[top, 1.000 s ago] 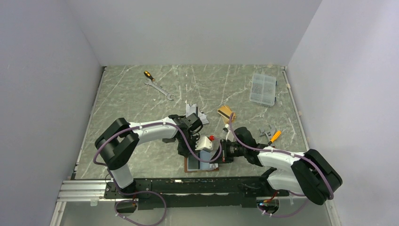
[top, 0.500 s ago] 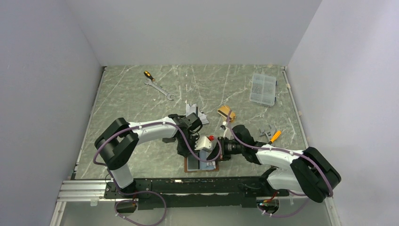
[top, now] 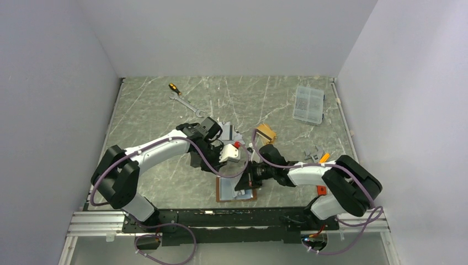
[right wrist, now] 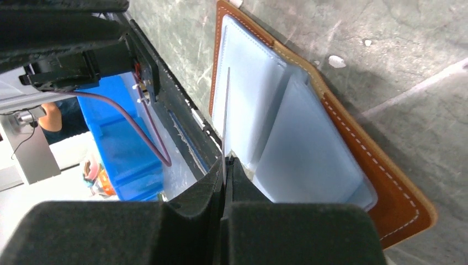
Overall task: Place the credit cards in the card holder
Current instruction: Turn over the card slot in the card holder, then insert the credit card into the card holder.
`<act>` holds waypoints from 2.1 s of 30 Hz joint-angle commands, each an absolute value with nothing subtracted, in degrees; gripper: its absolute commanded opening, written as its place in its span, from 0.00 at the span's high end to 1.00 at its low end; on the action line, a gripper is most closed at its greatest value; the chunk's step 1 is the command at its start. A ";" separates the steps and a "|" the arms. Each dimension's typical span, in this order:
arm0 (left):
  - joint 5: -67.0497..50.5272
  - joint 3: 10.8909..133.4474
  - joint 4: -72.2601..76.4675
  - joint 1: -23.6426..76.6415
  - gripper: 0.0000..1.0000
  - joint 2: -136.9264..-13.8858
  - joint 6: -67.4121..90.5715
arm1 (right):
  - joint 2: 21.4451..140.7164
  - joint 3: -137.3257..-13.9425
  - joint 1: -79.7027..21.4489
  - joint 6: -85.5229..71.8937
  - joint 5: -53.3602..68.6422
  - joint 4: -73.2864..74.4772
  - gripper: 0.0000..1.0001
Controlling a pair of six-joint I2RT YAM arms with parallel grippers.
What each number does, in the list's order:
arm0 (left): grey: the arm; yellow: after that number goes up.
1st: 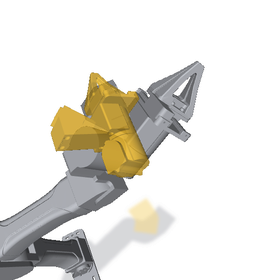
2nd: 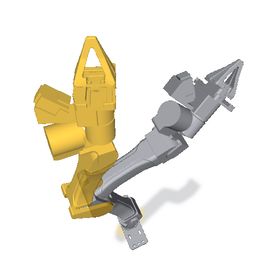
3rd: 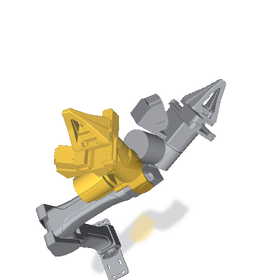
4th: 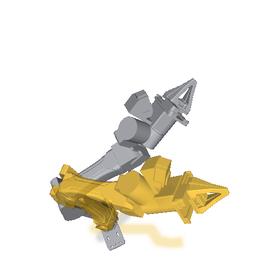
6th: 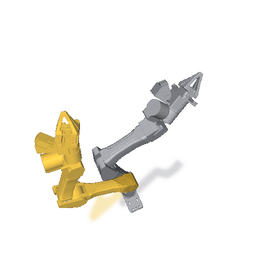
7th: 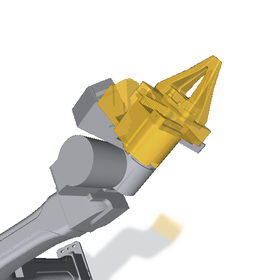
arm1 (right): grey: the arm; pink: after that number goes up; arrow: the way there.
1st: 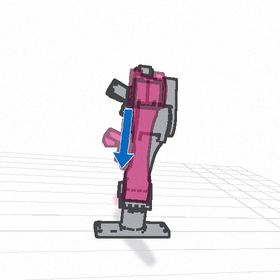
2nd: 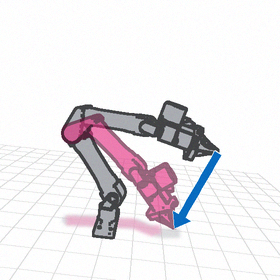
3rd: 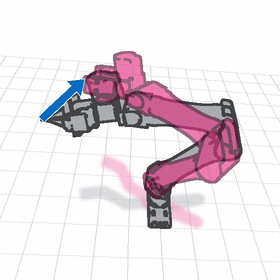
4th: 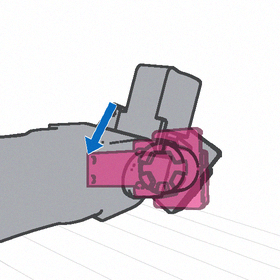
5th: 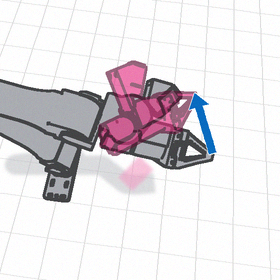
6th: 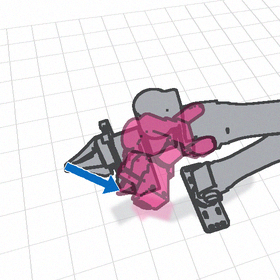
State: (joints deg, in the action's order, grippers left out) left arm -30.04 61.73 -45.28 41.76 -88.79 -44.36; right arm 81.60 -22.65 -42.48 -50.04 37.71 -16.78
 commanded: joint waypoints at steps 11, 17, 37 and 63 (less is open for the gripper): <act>-33.11 57.88 -39.79 47.92 0.74 -90.68 -48.36 | 83.19 -25.80 -40.26 -42.61 40.33 -6.09 1.00; -32.29 56.93 -37.78 49.80 0.74 -91.63 -48.08 | 84.05 -28.59 -40.34 -40.67 37.43 -0.30 0.89; -25.34 51.72 -34.85 51.82 0.75 -92.13 -50.85 | 77.27 -28.54 -39.02 -42.81 34.03 4.93 0.96; -18.90 49.05 -36.25 53.62 0.80 -89.95 -50.82 | 76.42 -22.32 -38.06 -48.90 32.69 -13.13 1.00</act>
State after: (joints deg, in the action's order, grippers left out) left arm -21.96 50.59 -33.78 53.06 -90.63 -50.15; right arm 79.11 -23.29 -38.26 -47.42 35.38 -7.25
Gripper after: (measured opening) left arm 0.225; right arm 0.010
